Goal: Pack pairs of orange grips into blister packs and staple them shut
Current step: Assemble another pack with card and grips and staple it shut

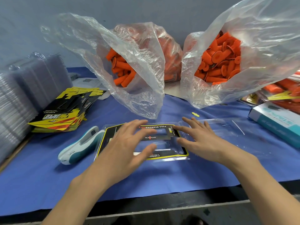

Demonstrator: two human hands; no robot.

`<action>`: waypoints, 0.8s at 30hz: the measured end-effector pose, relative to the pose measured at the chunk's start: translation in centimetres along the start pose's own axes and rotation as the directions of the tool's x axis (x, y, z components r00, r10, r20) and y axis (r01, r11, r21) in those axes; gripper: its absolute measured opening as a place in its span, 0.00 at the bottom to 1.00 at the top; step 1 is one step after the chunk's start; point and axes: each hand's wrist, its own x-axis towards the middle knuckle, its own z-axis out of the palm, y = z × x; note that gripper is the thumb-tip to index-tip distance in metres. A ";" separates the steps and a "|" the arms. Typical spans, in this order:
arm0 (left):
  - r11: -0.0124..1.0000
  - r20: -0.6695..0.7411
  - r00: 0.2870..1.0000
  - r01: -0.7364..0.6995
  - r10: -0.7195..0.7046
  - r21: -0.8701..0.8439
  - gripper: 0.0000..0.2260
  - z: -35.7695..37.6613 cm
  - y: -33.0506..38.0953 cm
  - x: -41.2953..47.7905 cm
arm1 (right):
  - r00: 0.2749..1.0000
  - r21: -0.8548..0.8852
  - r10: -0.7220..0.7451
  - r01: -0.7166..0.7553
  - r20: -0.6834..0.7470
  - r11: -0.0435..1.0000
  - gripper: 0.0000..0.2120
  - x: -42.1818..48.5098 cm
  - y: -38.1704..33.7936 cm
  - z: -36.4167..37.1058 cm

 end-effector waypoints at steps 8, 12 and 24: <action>0.947 0.078 0.959 -0.283 0.274 0.151 0.11 3.8 3.9 0.5 | 1.000 -0.019 -0.003 0.003 -0.010 1.000 0.23 -0.2 -0.3 0.0; 0.970 0.060 0.972 -0.232 0.228 0.073 0.09 4.2 3.9 0.4 | 1.000 -0.021 -0.011 0.011 -0.029 1.000 0.23 -0.5 -0.4 0.0; 0.978 -0.045 0.990 -0.137 0.131 -0.156 0.12 1.5 2.5 0.4 | 0.999 -0.025 -0.012 0.010 -0.052 1.000 0.20 -0.8 -0.7 -0.4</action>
